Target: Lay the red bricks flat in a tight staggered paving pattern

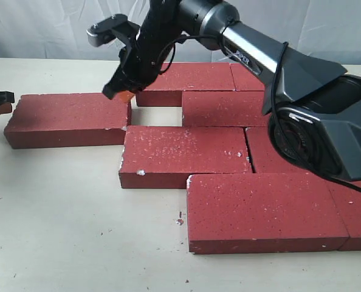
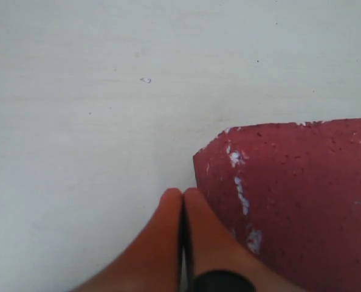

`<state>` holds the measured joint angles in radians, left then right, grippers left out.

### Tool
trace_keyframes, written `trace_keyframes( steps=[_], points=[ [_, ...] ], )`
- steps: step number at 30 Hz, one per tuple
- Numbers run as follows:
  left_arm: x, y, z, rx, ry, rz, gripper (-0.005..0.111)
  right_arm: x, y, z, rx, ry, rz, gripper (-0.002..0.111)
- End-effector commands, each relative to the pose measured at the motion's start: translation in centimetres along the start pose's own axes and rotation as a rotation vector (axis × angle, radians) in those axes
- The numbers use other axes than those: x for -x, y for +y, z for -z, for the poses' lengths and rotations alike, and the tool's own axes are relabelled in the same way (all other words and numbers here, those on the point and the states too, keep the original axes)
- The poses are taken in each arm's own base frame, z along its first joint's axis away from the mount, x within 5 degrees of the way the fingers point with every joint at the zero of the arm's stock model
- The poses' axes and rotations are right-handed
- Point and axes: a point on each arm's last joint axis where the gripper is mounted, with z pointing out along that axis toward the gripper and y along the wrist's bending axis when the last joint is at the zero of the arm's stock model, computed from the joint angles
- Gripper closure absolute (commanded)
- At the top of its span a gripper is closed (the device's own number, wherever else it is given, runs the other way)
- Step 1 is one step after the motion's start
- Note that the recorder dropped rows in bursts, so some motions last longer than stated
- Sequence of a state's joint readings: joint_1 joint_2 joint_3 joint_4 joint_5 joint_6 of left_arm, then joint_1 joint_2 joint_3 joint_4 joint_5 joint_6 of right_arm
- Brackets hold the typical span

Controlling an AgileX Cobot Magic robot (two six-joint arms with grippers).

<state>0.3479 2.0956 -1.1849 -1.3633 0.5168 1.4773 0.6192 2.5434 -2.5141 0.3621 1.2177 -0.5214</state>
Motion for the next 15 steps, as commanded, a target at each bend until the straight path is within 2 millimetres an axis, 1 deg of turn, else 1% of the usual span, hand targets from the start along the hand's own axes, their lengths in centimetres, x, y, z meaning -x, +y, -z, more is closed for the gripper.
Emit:
trace_keyframes(
  steps=[1,2,6,8,11,15],
  points=[
    [0.3,0.0,0.2,-0.001,-0.014,0.015,0.107,1.2,3.2,-0.7,0.09,-0.032,0.112,0.109],
    [0.3,0.0,0.2,-0.001,-0.014,0.015,0.107,1.1,3.8,-1.6,0.091,-0.011,0.129,0.109],
    [0.3,0.0,0.2,-0.002,-0.014,0.013,0.107,0.7,5.6,-4.1,0.057,0.068,0.209,0.109],
    [0.3,0.0,0.2,-0.002,-0.014,0.013,0.107,0.4,6.1,-4.9,0.021,0.112,0.249,0.109],
    [0.3,0.0,0.2,-0.002,-0.014,0.013,0.107,0.0,6.3,-5.6,-0.046,0.172,0.282,0.109],
    [0.3,0.0,0.2,-0.002,-0.014,0.013,0.107,-0.8,6.4,-6.5,-0.039,0.212,0.261,0.109]
  ],
)
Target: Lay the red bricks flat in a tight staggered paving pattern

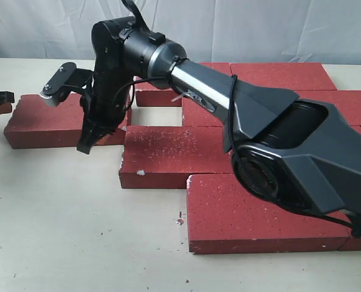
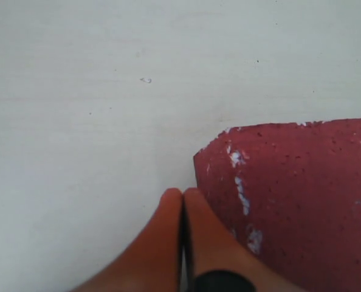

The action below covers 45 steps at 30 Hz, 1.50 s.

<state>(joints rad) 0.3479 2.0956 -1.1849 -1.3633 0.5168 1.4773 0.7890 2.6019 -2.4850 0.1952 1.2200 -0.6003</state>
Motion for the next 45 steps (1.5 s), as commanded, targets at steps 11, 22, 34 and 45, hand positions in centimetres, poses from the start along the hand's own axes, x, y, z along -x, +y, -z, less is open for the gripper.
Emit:
trace_keyframes(
  steps=[11,22,34,45],
  points=[
    [0.3,0.0,0.2,-0.002,-0.014,0.013,0.107,-1.9,-0.2,-1.2,-0.041,0.126,-0.067,0.109],
    [0.3,0.0,0.2,-0.002,-0.014,0.01,0.107,-2.1,0.9,0.3,0.022,0.116,-0.088,0.109],
    [0.3,0.0,0.2,-0.001,-0.016,0.014,0.107,-2.5,-0.1,1.1,-0.071,0.159,-0.053,0.109],
    [0.4,-0.2,0.0,-0.006,-0.032,0.019,0.107,-3.2,-3.6,8.5,-0.001,-0.069,-0.232,0.109]
  ],
)
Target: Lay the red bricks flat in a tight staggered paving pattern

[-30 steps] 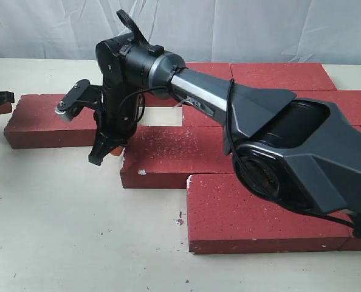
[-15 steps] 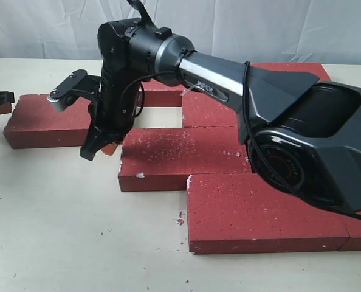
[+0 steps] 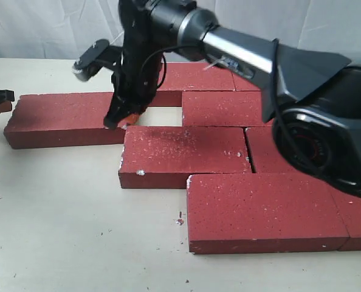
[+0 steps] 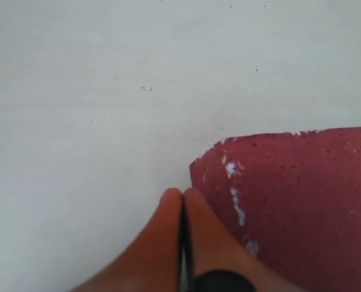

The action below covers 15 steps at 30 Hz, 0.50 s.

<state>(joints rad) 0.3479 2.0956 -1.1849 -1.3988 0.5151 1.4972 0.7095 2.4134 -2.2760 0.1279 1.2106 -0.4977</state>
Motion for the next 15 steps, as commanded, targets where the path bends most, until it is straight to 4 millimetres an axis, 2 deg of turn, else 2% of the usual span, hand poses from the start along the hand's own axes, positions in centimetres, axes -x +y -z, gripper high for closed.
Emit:
trace_keyframes(
  steps=[1,9,15],
  points=[
    [0.3,-0.2,0.0,-0.006,-0.014,0.008,0.107,-0.3,-1.6,3.0,0.101,-0.117,-0.088,0.109],
    [0.3,-1.0,-0.6,-0.038,-0.03,0.0,0.107,-1.5,-2.7,1.6,0.111,-0.076,-0.119,0.109],
    [0.0,-1.8,-2.0,-0.122,-0.077,0.012,0.107,-1.2,-3.0,1.3,0.084,-0.116,-0.125,0.109]
  ],
)
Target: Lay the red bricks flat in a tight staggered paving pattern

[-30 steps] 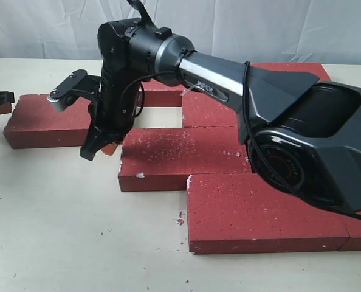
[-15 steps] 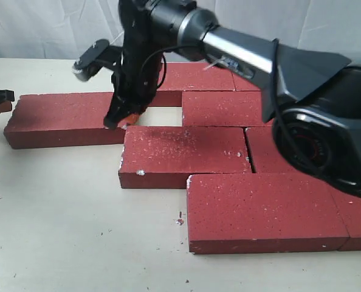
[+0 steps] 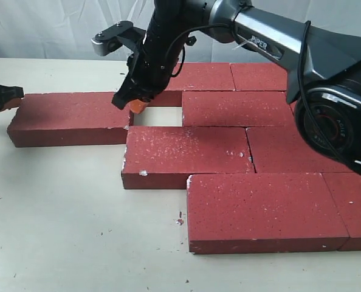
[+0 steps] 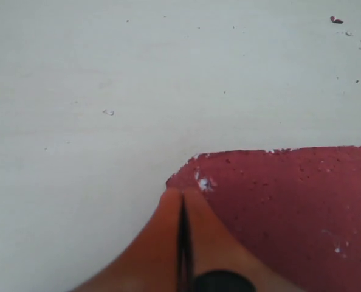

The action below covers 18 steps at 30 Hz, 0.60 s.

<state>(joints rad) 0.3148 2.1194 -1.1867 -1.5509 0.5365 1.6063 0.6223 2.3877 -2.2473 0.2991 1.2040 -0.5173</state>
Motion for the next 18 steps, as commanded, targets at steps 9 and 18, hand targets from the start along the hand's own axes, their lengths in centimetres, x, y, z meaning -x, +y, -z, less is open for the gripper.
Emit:
trace_keyframes(
  steps=[9,18],
  points=[
    [-0.5,-0.2,-1.3,-0.051,-0.041,0.007,0.107,-0.4,-0.2,-4.0,0.086,-0.02,0.008,0.109],
    [0.0,2.8,1.0,0.012,-0.075,0.067,0.107,0.9,2.8,-6.5,0.071,-0.051,0.219,0.109]
  ],
)
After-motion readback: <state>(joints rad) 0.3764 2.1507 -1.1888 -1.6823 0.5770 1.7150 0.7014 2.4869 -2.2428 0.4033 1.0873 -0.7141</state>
